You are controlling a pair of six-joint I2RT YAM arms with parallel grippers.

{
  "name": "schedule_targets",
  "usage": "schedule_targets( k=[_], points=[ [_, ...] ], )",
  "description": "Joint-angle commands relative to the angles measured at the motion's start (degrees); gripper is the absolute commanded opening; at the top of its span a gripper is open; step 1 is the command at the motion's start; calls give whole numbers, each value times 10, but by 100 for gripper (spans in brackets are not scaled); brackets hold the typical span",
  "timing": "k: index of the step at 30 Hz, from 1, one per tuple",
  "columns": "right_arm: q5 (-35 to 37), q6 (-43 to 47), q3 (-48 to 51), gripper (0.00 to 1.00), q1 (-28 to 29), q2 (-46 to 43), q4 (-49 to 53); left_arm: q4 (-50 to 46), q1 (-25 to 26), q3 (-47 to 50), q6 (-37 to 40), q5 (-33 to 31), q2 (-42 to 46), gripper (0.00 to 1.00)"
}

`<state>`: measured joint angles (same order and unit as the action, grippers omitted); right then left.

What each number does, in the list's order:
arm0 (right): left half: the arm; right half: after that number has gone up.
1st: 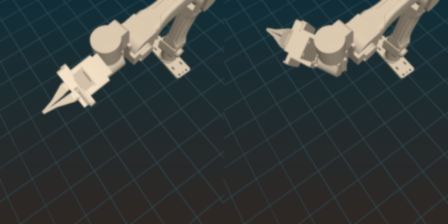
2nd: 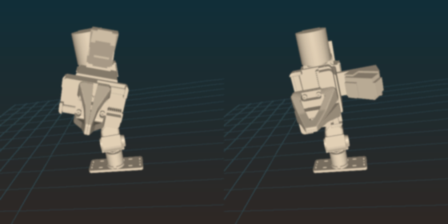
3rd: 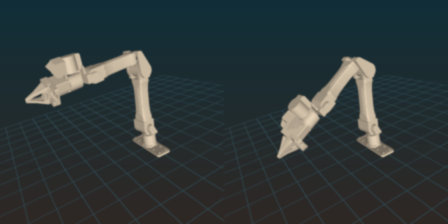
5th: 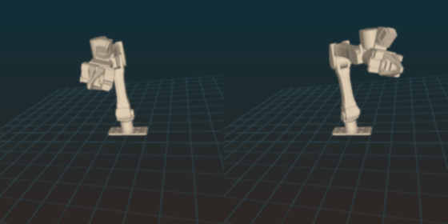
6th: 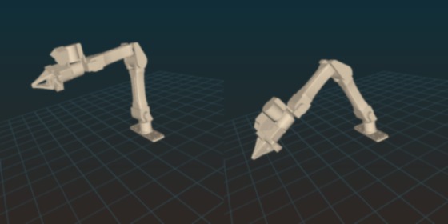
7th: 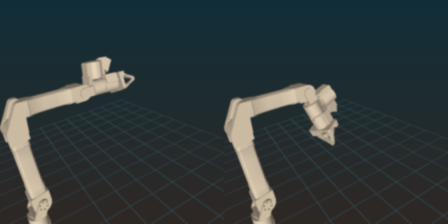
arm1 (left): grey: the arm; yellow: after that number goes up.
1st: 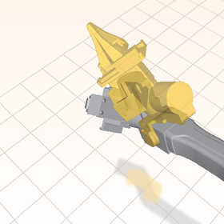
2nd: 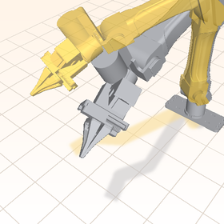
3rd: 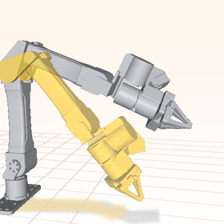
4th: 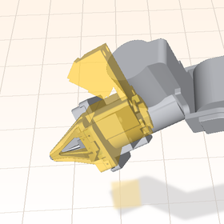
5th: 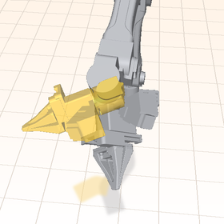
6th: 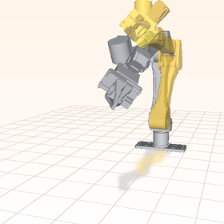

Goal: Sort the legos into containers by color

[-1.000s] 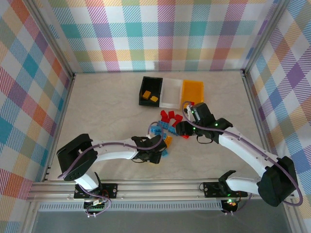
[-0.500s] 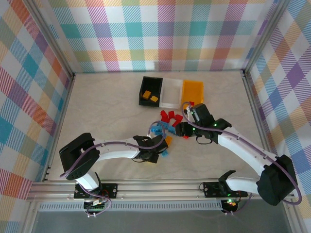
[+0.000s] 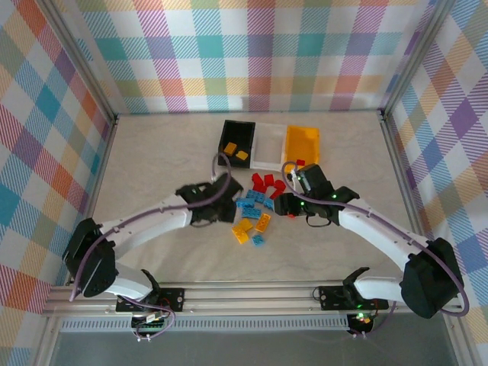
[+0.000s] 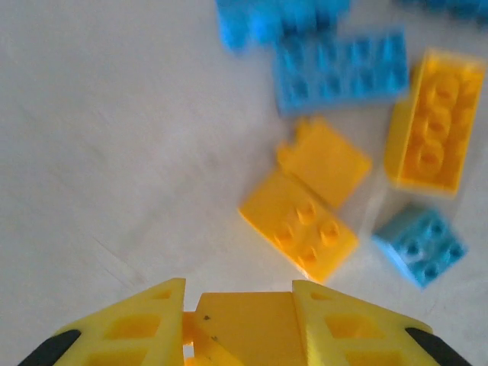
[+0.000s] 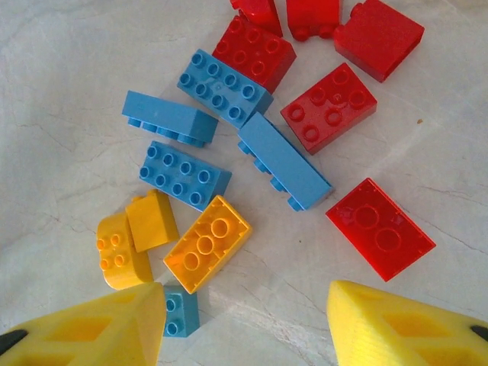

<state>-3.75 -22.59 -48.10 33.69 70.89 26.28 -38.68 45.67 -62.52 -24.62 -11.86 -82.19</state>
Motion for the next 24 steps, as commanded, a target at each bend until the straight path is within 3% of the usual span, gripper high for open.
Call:
schedule_targets(
  k=[1, 8, 16, 24],
  points=[
    [-12, -16, 12, 58, 0, 4, -18, -13, -61, -85, 97, 18, -35, 32],
    [-28, -30, 31, 58, 1, -6, -19, 37, -134, -299, 182, 49, -219, 32],
    [-14, -31, 51, 58, 1, -49, 10, 50, -161, -497, 221, 32, -407, 32],
    [-11, -36, 64, 58, 1, -79, 19, 39, -188, -575, 217, 43, -497, 34]
  ],
)
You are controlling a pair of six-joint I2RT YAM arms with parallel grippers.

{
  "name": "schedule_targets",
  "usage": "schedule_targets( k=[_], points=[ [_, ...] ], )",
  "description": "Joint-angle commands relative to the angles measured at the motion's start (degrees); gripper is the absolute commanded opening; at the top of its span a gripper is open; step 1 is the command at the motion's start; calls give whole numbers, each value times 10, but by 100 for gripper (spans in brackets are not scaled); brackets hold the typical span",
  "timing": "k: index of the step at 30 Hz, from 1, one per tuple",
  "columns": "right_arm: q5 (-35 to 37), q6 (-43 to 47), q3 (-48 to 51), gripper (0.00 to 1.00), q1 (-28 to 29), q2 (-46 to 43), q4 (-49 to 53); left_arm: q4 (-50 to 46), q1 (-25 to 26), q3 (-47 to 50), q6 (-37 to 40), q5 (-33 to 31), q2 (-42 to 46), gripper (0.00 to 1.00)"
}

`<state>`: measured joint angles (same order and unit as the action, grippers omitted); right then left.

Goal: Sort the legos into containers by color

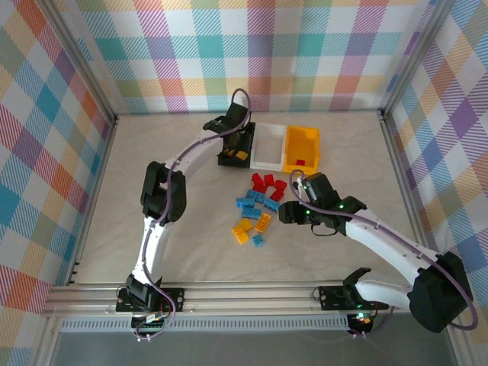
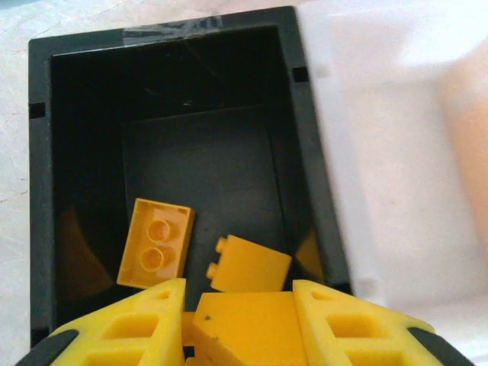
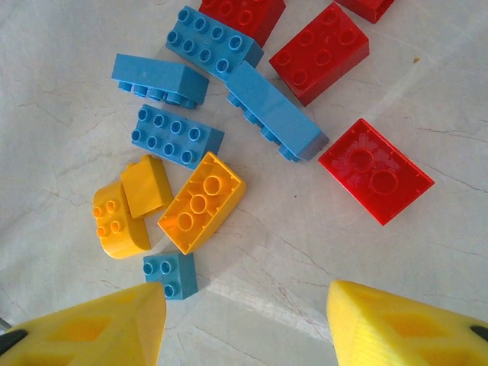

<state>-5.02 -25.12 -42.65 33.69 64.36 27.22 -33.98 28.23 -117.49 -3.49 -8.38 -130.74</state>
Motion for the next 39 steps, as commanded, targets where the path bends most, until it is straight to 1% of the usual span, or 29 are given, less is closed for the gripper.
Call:
schedule_targets(
  k=[1, 4, 10, 13, 17, 19, 21, 25, 27, 31, 34, 35, 39],
  points=[
    [2, -11, 10, 58, 1, -15, 11, -7, -17, -28, 2, 14, -16, 35],
    [2, -12, 10, 58, 1, -19, 15, -5, -21, -32, -4, 26, -23, 38],
    [0, -19, 9, 58, 1, -29, 20, -10, -24, -28, -10, 39, -22, 48],
    [-2, -23, 10, 58, 2, -35, 22, -8, -24, -16, -13, 44, -9, 54],
    [0, -28, 10, 58, 7, -38, 25, -4, -24, 15, -22, 61, 27, 58],
    [-7, -32, 10, 58, 8, -28, 24, 7, -20, 54, -31, 69, 64, 60],
    [-14, -34, 2, 58, 15, 2, 27, 24, -10, 112, -34, 72, 114, 62],
    [-4, -35, -25, 68, 52, 77, 18, 33, 2, 233, -62, 80, 228, 66],
    [0, -42, -42, 70, 67, 120, 14, 45, 4, 304, -85, 93, 286, 68],
    [30, -58, -93, 74, 98, 194, 23, 46, 13, 422, -109, 91, 392, 70],
    [55, -72, -131, 78, 114, 243, 39, 36, 19, 480, -114, 84, 454, 71],
    [67, -80, -145, 80, 119, 261, 48, 33, 20, 493, -115, 82, 470, 72],
    [90, -103, -181, 81, 129, 312, 60, 18, 19, 543, -112, 65, 533, 73]
  ],
)
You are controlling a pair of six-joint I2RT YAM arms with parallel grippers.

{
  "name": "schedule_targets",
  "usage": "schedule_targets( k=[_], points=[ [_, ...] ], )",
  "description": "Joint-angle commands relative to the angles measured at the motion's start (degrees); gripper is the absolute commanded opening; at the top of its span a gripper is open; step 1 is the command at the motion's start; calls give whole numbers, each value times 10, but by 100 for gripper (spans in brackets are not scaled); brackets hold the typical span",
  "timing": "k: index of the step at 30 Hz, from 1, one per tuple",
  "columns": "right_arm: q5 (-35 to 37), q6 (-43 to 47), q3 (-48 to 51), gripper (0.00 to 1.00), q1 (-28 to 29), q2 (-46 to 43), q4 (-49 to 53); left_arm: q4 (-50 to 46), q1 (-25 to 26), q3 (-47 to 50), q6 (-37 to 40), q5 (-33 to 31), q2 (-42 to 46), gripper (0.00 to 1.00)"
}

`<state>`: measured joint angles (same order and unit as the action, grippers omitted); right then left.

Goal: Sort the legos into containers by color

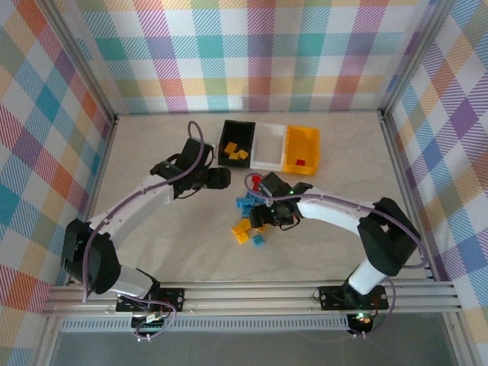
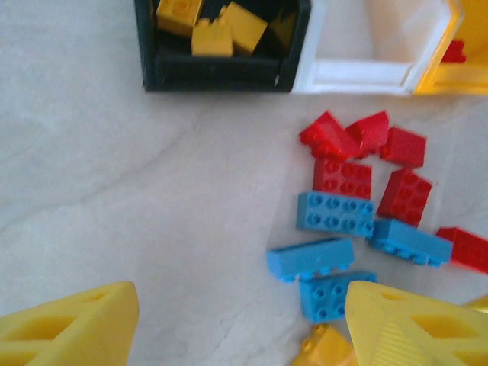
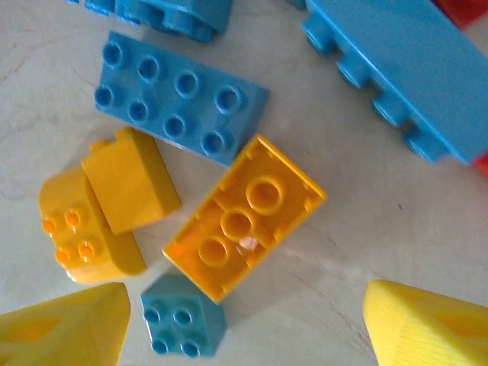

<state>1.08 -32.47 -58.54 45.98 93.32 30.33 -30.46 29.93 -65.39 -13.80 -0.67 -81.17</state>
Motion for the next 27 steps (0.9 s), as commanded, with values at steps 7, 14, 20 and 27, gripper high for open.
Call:
schedule_targets(
  k=[7, 14, 20, 27],
  points=[
    [71, -53, -61, 82, 7, 71, 37, -31, 3, 62, -5, -18, 95, 74],
    [83, -60, -84, 80, 8, 115, 39, -33, 3, 83, -2, -19, 113, 74],
    [95, -63, -69, 76, 9, 113, 39, -33, 3, 90, -1, -23, 122, 74],
    [93, -64, -19, 75, 15, 62, 20, -28, 3, 94, -6, -22, 120, 74]
  ],
)
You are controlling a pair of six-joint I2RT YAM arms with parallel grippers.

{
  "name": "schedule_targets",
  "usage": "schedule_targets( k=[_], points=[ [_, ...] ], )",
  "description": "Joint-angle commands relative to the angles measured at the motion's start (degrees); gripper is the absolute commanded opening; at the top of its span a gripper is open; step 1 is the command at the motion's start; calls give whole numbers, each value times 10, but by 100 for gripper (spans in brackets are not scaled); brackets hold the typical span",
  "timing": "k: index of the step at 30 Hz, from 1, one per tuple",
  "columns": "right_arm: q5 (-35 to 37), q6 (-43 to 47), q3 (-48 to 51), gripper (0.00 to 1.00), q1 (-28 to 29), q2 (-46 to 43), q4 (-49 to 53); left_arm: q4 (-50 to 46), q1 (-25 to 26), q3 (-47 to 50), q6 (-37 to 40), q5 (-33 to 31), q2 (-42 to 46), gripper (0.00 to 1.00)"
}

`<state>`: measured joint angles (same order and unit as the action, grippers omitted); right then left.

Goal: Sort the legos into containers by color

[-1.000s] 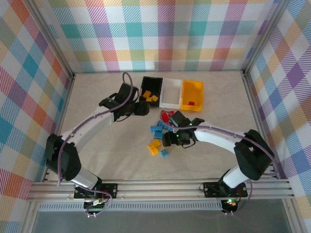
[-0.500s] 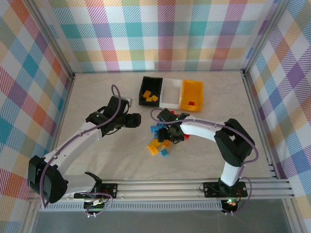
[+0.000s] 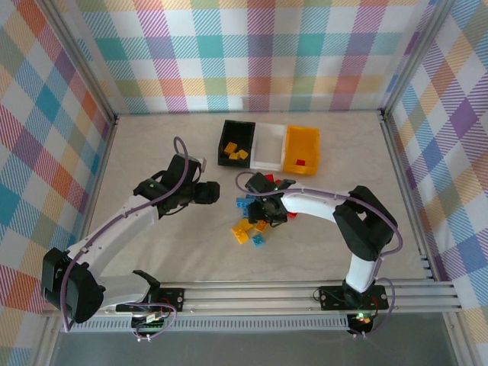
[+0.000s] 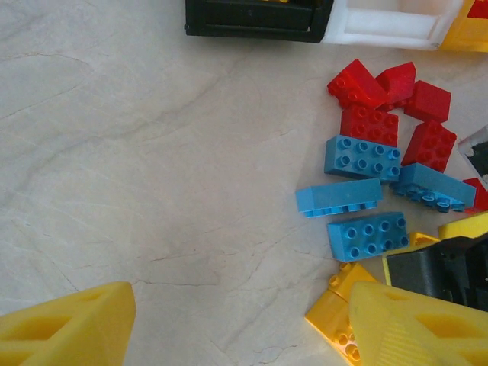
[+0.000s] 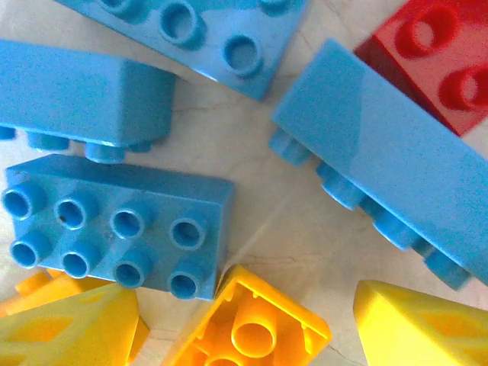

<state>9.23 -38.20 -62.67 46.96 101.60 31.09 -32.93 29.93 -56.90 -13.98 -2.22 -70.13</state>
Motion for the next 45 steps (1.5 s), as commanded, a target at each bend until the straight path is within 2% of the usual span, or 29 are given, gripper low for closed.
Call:
schedule_targets(
  k=[1, 11, 18, 27, 30, 35, 41, 45],
  points=[
    [10, -5, 27, 75, 8, -27, 12, -2, 3, 11, -5, -7, 10, 74],
    [16, 5, 64, 72, 14, -69, 7, -6, 3, 16, -10, -10, 18, 74],
    [-1, 27, 43, 54, 14, -35, -10, -11, 3, 21, -10, -14, 24, 75],
    [12, 29, 39, 44, 14, -30, 4, -10, 2, 27, -9, -17, 31, 75],
    [16, 28, 43, 36, 14, -45, 8, -7, 2, 27, -10, -13, 29, 75],
    [20, 32, 43, 32, 14, -87, 21, -8, 2, 28, -13, -7, 30, 75],
    [13, 45, -2, 32, 8, -139, 42, -1, 2, 46, -34, 19, 45, 75],
    [-11, 83, -98, 32, -26, -105, 45, 9, 4, 81, -67, 43, 78, 75]
  ],
)
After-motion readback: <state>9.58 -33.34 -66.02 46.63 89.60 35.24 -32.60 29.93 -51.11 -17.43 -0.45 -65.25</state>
